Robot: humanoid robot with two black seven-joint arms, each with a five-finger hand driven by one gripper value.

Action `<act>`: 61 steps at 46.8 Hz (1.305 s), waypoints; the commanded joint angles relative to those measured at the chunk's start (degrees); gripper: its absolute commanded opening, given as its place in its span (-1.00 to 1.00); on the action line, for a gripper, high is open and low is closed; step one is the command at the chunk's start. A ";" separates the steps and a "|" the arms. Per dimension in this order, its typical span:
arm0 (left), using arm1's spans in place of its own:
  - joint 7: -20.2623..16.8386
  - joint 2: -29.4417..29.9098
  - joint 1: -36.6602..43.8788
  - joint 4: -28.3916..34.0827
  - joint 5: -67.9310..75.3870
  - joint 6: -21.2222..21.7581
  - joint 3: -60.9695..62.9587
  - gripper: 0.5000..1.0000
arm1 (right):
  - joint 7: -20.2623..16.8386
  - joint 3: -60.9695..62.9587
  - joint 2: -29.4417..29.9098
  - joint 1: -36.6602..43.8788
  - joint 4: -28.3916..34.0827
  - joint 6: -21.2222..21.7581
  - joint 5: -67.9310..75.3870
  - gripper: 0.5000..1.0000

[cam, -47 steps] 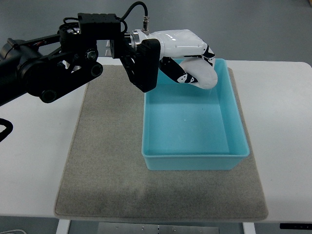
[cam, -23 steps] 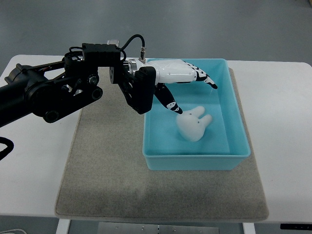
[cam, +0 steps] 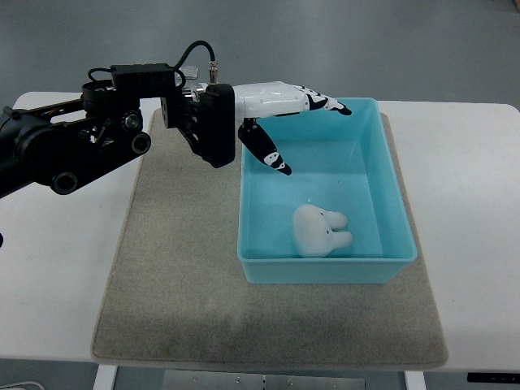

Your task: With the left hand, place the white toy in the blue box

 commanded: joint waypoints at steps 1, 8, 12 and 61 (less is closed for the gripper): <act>0.01 3.03 -0.04 0.03 -9.81 0.03 0.63 0.98 | -0.01 0.00 0.00 0.00 0.00 0.02 0.00 0.74; 0.01 9.10 0.57 -0.32 -22.82 -0.50 0.72 0.98 | -0.01 0.00 0.00 0.00 0.00 0.02 0.00 0.74; 0.10 12.09 1.71 -0.15 -30.21 -1.11 0.72 0.99 | -0.01 0.00 0.00 0.00 0.00 0.02 0.00 0.74; 19.52 20.71 18.76 12.07 -96.05 -23.81 -0.16 0.99 | -0.01 0.00 0.00 0.00 0.00 0.02 0.00 0.74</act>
